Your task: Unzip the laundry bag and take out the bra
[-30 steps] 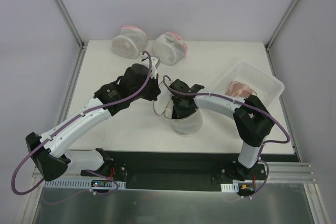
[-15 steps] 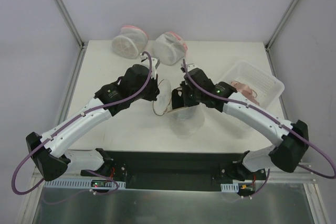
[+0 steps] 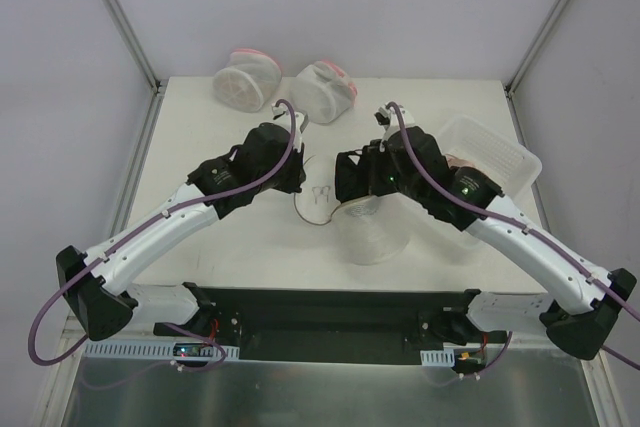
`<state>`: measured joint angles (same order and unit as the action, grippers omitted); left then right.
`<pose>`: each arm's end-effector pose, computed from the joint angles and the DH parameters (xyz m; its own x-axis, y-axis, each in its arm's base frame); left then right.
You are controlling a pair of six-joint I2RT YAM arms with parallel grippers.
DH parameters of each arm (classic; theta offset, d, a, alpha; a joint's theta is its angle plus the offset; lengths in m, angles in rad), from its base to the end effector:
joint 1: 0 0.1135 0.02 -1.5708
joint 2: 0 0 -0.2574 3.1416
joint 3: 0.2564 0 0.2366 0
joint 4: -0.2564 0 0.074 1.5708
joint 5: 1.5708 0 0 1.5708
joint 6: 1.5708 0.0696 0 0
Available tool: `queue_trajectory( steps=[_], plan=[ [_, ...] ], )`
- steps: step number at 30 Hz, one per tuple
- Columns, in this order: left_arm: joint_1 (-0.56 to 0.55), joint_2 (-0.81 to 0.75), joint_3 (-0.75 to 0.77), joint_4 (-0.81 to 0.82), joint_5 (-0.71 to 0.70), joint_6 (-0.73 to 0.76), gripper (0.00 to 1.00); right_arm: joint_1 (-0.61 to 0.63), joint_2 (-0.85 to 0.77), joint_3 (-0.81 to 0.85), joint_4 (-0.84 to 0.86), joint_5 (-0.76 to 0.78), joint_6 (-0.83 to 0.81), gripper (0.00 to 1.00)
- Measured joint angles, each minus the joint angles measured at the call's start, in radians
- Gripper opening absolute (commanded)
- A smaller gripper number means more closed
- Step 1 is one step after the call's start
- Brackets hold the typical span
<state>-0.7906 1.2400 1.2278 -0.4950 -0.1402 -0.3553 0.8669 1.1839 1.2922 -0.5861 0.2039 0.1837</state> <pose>0.2115 -0.1999 0.3447 -0.5353 0.0512 -0.8431 0.4604 0.8545 -0.2404 0.1856 0.1968 0.3709 -0.4077 -0.2038 -0.8901 -0.5652 0.8219 0.0707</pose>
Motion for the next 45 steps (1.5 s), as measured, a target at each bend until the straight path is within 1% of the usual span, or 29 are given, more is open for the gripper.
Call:
queue_trajectory(
  steps=[6, 12, 21, 26, 31, 35, 36, 37, 38, 39, 40, 42, 45],
  plan=[
    [0.0, 0.0, 0.0, 0.001, 0.0, 0.0, 0.0, 0.0, 0.0, 0.012, 0.026, 0.044, 0.01, 0.02],
    [0.0, 0.0, 0.0, 0.0, 0.0, 0.0, 0.0, -0.003, 0.01, 0.039, 0.079, 0.126, 0.029, 0.01],
    [0.0, -0.014, 0.0, -0.001, -0.01, 0.005, 0.0, -0.06, 0.007, 0.05, 0.109, 0.203, 0.045, 0.01],
    [0.0, -0.052, 0.0, -0.002, -0.044, 0.014, 0.0, -0.186, -0.082, 0.035, 0.098, 0.23, 0.032, 0.01],
    [0.0, -0.062, 0.0, -0.005, -0.06, 0.034, 0.0, -0.404, -0.214, -0.046, 0.072, 0.25, 0.02, 0.02],
    [0.0, -0.062, 0.012, -0.017, -0.08, 0.052, 0.0, -0.558, -0.234, -0.126, 0.05, 0.226, 0.014, 0.02],
    [0.0, -0.062, 0.017, -0.019, -0.084, 0.057, 0.0, -0.584, -0.229, -0.143, 0.047, 0.219, 0.014, 0.05],
    [0.0, -0.062, 0.021, -0.019, -0.088, 0.06, 0.0, -0.619, -0.212, -0.166, 0.048, 0.208, 0.013, 0.16],
    [0.001, -0.062, 0.025, -0.02, -0.093, 0.062, 0.0, -0.646, -0.193, -0.188, 0.048, 0.198, 0.013, 0.33],
    [0.0, -0.062, 0.029, -0.019, -0.099, 0.063, 0.0, -0.671, -0.17, -0.208, 0.048, 0.189, 0.01, 0.68],
    [0.0, -0.063, 0.031, -0.019, -0.101, 0.064, 0.0, -0.694, -0.143, -0.225, 0.048, 0.177, 0.009, 0.78],
    [0.001, -0.063, 0.032, -0.019, -0.105, 0.065, 0.0, -0.734, -0.077, -0.24, 0.043, 0.147, -0.002, 0.88],
    [0.001, -0.063, 0.032, -0.023, -0.105, 0.065, 0.0, -0.771, 0.031, -0.221, 0.016, 0.117, -0.013, 0.89]
  ],
)
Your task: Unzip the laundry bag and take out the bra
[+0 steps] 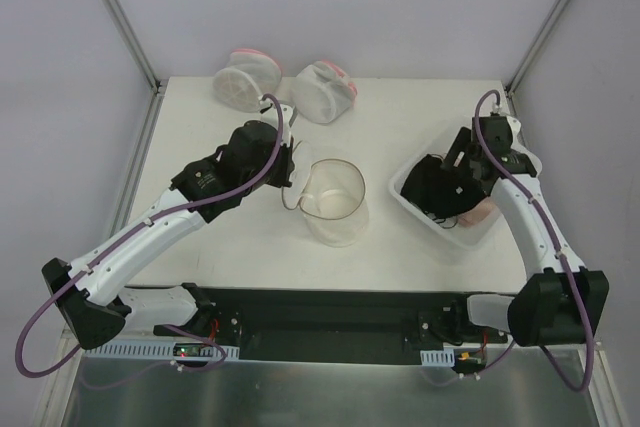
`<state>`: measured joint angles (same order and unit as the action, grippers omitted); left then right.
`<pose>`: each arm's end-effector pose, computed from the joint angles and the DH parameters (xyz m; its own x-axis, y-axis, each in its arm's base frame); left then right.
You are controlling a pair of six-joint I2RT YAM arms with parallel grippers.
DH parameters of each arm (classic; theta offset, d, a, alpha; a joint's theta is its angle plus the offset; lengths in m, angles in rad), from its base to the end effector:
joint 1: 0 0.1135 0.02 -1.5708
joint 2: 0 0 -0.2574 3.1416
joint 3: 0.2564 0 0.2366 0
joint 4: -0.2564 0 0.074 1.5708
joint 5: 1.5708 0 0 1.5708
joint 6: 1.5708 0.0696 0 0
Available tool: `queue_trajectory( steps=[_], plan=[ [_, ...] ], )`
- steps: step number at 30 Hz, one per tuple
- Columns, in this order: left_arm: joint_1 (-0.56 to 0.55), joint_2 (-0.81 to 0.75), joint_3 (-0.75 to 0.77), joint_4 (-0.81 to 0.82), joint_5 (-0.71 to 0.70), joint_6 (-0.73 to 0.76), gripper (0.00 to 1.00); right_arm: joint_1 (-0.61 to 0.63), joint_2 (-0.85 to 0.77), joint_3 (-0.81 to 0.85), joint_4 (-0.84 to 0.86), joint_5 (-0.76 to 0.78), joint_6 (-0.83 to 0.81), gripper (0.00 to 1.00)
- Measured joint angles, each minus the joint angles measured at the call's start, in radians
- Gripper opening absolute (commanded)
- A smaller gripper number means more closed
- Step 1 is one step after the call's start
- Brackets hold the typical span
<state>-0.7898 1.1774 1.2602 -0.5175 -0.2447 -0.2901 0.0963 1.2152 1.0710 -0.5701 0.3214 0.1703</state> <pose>0.2040 -0.1819 0.3704 -0.4369 0.0466 -0.8983 0.4272 0.8896 -0.1617 0.2722 0.0042 0.2896 -0.6178 0.1019 -0.7797 0.2547 0.9640 -0.0759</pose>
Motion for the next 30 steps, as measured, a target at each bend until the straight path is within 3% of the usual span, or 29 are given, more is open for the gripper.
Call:
queue_trajectory(
  steps=[4, 19, 30],
  plan=[
    [0.0, 0.0, 0.0, -0.005, 0.0, 0.0, 0.0, -0.01, 0.041, 0.012, -0.018, -0.031, -0.002, 0.89],
    [0.0, 0.013, 0.0, -0.005, -0.002, 0.0, 0.0, 0.005, -0.216, -0.061, -0.011, -0.132, 0.018, 0.86],
    [0.08, 0.015, 0.012, -0.029, -0.081, 0.001, 0.0, 0.138, -0.303, -0.139, -0.086, -0.081, 0.035, 0.91]
  ],
)
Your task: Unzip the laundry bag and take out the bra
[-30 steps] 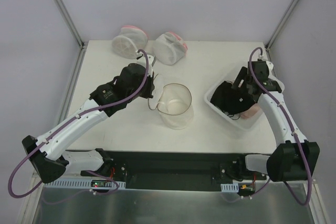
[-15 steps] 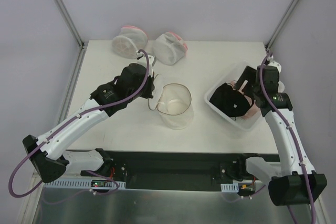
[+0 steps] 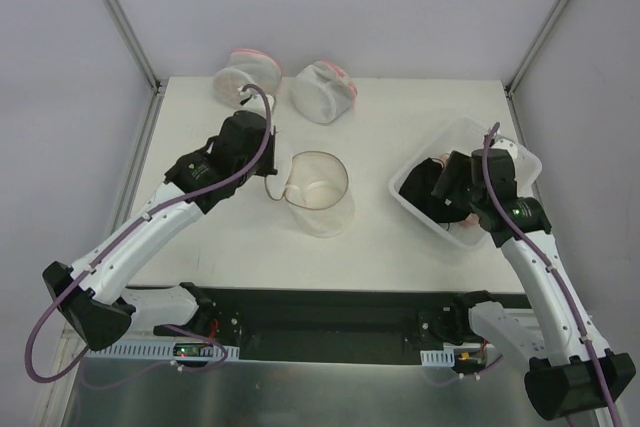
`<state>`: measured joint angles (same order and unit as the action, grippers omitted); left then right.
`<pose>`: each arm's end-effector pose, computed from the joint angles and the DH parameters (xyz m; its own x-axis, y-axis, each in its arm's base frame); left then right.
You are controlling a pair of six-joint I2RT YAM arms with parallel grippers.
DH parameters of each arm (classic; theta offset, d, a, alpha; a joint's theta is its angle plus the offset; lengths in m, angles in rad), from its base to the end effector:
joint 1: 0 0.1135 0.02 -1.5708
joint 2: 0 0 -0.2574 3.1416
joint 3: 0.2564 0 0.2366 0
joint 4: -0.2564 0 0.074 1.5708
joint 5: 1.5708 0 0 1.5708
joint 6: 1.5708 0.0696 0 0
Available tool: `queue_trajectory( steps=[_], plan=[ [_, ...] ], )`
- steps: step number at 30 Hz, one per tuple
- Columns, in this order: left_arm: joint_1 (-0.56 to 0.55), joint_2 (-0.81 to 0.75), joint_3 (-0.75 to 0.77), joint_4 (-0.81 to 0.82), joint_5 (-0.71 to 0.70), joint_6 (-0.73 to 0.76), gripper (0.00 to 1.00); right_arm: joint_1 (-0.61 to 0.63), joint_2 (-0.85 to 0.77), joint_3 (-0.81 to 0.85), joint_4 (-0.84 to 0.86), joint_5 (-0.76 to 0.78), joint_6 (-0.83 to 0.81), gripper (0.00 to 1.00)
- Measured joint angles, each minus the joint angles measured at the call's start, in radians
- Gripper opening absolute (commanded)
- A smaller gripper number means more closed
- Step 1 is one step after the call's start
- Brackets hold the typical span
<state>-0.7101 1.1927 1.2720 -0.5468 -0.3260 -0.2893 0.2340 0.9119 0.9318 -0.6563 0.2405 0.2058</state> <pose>0.2218 -0.1613 0.3676 -0.4419 0.0235 -0.8968 0.2867 0.9509 -0.1163 0.2022 0.0312 0.2974 -0.5738 0.0673 -0.8162 0.0801 0.9965 0.0258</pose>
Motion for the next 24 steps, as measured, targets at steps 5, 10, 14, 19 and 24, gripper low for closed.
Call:
queue_trajectory(
  steps=[5, 10, 14, 19, 24],
  plan=[
    [0.116, -0.026, 0.029, -0.035, -0.083, 0.013, 0.0, 0.002, -0.061, 0.0, -0.037, 0.043, -0.001, 0.91],
    [0.212, -0.071, 0.058, -0.037, -0.218, 0.037, 0.0, 0.002, -0.073, 0.0, -0.058, 0.057, -0.001, 0.91],
    [0.317, -0.083, 0.055, -0.036, -0.251, 0.038, 0.0, 0.002, -0.073, 0.0, -0.06, 0.058, 0.0, 0.91],
    [0.459, -0.081, -0.008, -0.037, -0.25, 0.003, 0.0, 0.002, -0.073, 0.0, -0.061, 0.059, 0.0, 0.91],
    [0.562, -0.065, -0.073, -0.044, -0.228, -0.041, 0.01, 0.002, -0.073, 0.0, -0.069, 0.06, 0.0, 0.91]
  ],
)
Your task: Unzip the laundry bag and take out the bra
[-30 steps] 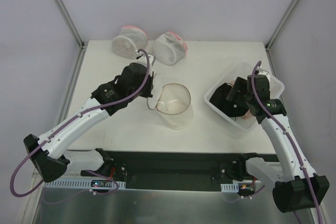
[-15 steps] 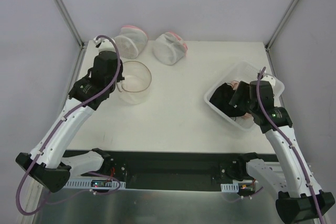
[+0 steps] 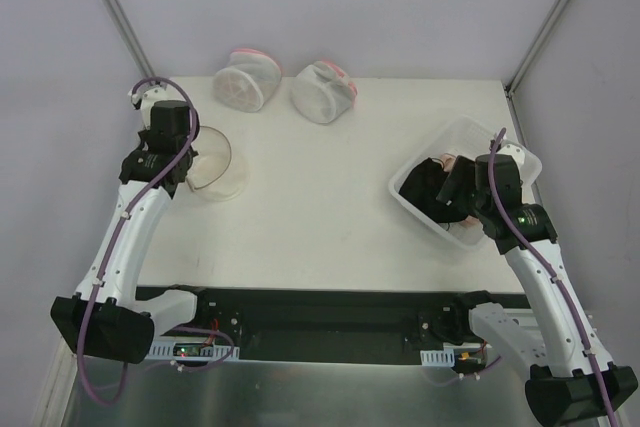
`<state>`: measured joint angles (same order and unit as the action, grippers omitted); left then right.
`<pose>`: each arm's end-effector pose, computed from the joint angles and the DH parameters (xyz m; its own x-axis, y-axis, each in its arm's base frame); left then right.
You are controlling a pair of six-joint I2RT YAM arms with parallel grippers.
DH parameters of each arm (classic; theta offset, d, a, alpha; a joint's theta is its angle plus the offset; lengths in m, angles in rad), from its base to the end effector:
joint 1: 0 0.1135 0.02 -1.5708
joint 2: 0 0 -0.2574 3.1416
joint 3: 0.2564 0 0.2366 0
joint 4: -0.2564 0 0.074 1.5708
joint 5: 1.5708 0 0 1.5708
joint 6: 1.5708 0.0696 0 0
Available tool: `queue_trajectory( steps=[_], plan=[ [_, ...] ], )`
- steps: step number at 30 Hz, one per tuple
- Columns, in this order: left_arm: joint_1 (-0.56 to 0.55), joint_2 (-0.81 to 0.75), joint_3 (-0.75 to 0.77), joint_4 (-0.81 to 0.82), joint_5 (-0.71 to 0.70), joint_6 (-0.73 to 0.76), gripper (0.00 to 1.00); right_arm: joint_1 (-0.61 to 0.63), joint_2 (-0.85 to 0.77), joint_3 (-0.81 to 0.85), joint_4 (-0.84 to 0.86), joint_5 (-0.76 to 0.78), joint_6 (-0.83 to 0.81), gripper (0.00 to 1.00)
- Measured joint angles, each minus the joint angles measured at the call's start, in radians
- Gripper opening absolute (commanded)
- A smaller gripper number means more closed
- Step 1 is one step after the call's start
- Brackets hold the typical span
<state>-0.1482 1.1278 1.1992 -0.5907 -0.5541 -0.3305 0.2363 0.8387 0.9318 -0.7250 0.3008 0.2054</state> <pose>0.2520 -0.0006 0.3561 -0.3584 -0.2255 -0.9059 -0.4679 0.8831 -0.0347 0.1833 0.0229 0.3030 -0.5604 0.0654 -0.8256 0.1258 0.9920 -0.0067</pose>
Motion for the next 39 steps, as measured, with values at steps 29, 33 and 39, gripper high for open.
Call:
queue_trajectory(
  steps=[29, 33, 39],
  plan=[
    [-0.226, -0.122, -0.029, -0.01, 0.451, 0.024, 0.99, 0.03, 0.09, 0.062, -0.05, -0.008, -0.014, 0.98],
    [-0.241, -0.12, -0.08, 0.001, 0.472, 0.0, 0.99, 0.056, 0.095, 0.062, -0.05, -0.006, -0.014, 0.98],
    [-0.257, -0.086, -0.143, 0.013, 0.505, -0.026, 0.99, 0.066, 0.105, 0.062, -0.05, 0.002, -0.014, 0.98]
  ],
)
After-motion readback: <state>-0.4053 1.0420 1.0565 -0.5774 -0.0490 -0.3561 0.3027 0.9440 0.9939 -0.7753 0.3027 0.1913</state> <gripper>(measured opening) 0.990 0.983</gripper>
